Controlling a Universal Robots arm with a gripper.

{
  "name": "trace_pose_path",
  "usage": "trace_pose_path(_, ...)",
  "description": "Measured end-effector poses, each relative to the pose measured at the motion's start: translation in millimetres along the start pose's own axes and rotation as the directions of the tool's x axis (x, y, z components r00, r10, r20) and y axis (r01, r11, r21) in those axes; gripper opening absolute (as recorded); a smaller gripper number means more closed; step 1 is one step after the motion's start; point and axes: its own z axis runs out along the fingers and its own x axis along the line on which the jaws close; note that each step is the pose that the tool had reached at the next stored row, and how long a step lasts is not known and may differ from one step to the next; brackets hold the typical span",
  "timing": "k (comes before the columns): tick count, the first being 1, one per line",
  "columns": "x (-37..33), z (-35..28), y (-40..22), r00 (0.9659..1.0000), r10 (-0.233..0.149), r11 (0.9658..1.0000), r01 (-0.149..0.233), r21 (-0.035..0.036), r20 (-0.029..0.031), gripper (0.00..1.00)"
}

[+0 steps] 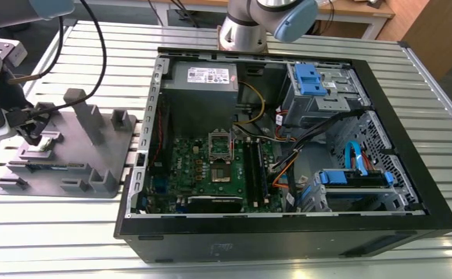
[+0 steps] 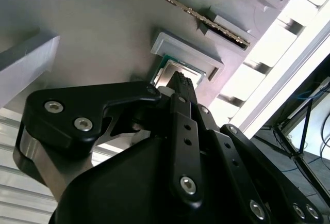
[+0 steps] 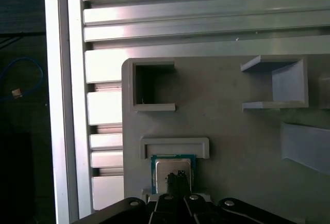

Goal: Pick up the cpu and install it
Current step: 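Pick up the cpu and move it towards the insertion slot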

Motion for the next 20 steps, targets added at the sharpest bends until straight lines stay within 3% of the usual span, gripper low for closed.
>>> trace_pose_path(2, 0.0, 0.4, 0.0, 1.0000, 0.000, 1.0000, 0.000, -0.0002, 0.0004, 0.11)
trace_pose_path(6, 0.6, 1.4, 0.0, 1.0000, 0.000, 1.0000, 0.000, -0.0010, 0.0096, 0.11)
trace_pose_path(11, 0.6, 3.2, 0.0, 0.9999, 0.000, 1.0000, 0.000, 0.0062, 0.0103, 0.11)
trace_pose_path(20, 0.8, 5.9, 3.5, 0.9999, 0.000, 1.0000, 0.000, 0.0090, 0.0107, 0.11)
